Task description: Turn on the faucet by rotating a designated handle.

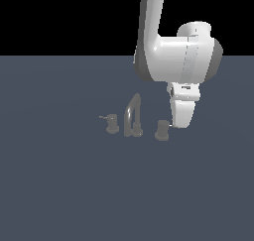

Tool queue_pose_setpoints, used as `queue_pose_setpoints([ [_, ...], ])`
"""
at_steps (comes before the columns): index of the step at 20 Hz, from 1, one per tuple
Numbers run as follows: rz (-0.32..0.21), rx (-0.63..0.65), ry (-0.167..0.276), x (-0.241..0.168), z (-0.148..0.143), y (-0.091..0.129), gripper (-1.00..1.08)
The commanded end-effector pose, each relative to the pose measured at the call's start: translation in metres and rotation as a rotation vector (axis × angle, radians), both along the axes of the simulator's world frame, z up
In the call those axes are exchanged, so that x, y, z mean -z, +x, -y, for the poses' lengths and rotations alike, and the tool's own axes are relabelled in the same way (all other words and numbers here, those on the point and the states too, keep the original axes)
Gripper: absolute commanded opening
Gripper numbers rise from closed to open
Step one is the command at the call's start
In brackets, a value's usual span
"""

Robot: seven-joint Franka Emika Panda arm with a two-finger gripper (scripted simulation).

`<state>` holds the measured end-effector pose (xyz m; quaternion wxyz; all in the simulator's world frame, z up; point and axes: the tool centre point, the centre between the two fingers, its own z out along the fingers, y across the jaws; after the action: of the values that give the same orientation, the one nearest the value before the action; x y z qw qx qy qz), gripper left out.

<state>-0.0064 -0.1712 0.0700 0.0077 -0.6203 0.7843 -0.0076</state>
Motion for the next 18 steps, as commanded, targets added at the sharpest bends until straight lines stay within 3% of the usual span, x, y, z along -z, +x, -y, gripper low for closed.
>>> queue_pose_setpoints([
  [1,-0.003,0.001,0.001,0.001,-0.001,-0.004,-1.00],
  [12,-0.021,0.012,0.002,0.006,-0.012,-0.045,-1.00],
  [13,-0.021,0.012,0.002,0.006,-0.012,-0.045,-1.00],
  [14,-0.001,0.035,-0.010,0.002,0.005,-0.037,-1.00],
  [18,-0.009,0.026,-0.005,0.003,-0.016,-0.045,-1.00],
])
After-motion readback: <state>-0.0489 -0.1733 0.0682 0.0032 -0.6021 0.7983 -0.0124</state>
